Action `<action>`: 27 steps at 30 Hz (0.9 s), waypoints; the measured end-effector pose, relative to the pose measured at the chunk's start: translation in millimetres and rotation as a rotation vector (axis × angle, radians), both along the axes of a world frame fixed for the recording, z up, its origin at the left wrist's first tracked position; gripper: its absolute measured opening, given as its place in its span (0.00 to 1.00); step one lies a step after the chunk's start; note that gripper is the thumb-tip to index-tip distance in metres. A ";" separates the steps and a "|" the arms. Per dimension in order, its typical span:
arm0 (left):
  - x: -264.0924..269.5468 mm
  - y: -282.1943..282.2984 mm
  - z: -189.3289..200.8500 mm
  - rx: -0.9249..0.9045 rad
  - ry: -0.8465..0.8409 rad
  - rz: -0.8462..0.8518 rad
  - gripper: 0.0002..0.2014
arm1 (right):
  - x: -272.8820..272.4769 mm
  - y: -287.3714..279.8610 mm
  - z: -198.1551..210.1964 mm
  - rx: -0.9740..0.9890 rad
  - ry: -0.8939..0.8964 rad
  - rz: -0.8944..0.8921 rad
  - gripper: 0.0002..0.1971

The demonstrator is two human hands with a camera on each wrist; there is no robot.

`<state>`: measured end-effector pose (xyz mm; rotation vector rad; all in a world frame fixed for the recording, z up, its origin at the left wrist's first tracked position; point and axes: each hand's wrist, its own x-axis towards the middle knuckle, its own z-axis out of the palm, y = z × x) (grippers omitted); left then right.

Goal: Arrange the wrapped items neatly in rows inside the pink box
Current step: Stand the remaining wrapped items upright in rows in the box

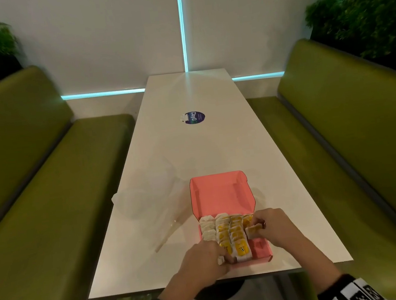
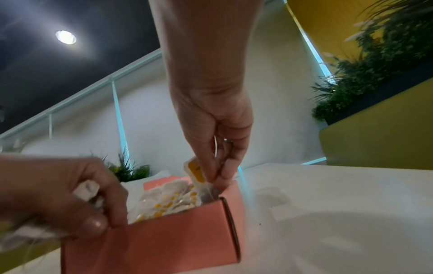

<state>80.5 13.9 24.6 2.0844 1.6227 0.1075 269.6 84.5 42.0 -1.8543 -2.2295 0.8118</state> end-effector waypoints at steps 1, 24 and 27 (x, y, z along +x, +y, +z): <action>-0.4 -0.5 -0.8 0.006 -0.003 0.003 0.13 | -2.5 -1.3 -2.1 0.012 -0.059 0.020 0.03; -4.2 -5.8 -10.9 0.012 -0.040 0.046 0.12 | -9.4 -6.9 -52.6 0.237 -0.131 -0.094 0.13; -4.3 -6.2 -11.0 0.012 -0.045 0.049 0.12 | -11.4 -7.4 -50.2 0.287 -0.117 -0.094 0.14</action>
